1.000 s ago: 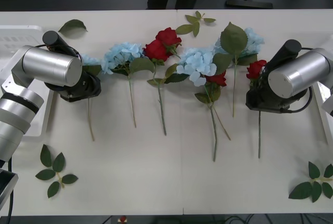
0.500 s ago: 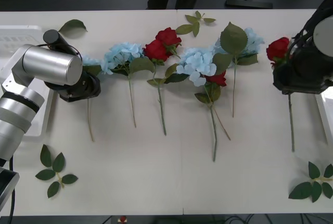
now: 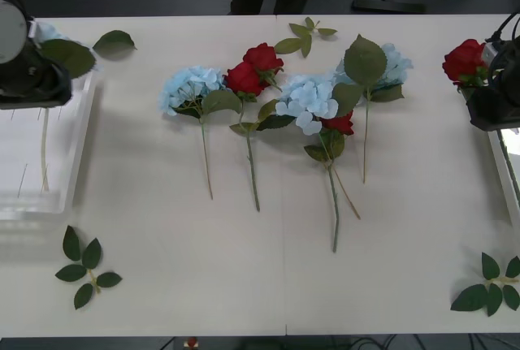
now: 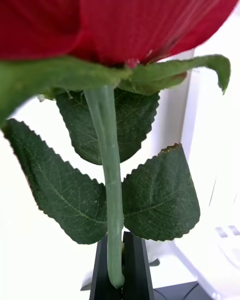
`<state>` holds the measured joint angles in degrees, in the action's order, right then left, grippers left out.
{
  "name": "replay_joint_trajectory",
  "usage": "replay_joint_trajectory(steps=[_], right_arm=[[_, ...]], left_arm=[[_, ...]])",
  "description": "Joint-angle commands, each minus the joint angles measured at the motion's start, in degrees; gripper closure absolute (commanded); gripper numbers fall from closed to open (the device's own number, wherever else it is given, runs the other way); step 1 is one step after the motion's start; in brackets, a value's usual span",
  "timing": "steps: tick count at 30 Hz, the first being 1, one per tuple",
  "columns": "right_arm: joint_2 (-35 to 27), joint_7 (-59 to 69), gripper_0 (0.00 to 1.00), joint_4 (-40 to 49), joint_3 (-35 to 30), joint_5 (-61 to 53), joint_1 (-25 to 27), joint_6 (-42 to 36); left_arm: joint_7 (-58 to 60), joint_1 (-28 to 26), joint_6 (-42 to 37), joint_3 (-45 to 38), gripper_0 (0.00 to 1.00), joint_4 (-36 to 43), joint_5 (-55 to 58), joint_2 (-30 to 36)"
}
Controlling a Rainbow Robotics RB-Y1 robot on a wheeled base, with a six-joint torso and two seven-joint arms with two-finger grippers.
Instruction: Place the red flowers into the right box and the blue flowers into the left box. If a person shows an open palm, hand one flower to the person first, then continue sorting.
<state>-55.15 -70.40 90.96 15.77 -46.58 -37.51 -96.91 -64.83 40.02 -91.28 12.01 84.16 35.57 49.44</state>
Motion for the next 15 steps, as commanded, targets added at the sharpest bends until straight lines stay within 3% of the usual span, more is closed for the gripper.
replay_joint_trajectory(steps=[1,7,15], right_arm=[[-3.4,-10.1,1.0,-5.8,-2.5,-0.2,-0.6,3.6],[-4.5,-20.9,1.0,-16.6,-6.4,0.1,-0.6,9.8],[-6.1,-31.0,1.0,-27.4,-13.3,3.2,-0.6,16.3]], left_arm=[[-5.2,-0.4,4.3,1.6,1.0,-1.4,1.4,7.0],[-7.9,-2.3,15.3,5.4,1.0,-10.3,0.6,8.2],[-7.9,-2.4,17.4,7.1,1.0,-16.8,-1.7,8.2]])
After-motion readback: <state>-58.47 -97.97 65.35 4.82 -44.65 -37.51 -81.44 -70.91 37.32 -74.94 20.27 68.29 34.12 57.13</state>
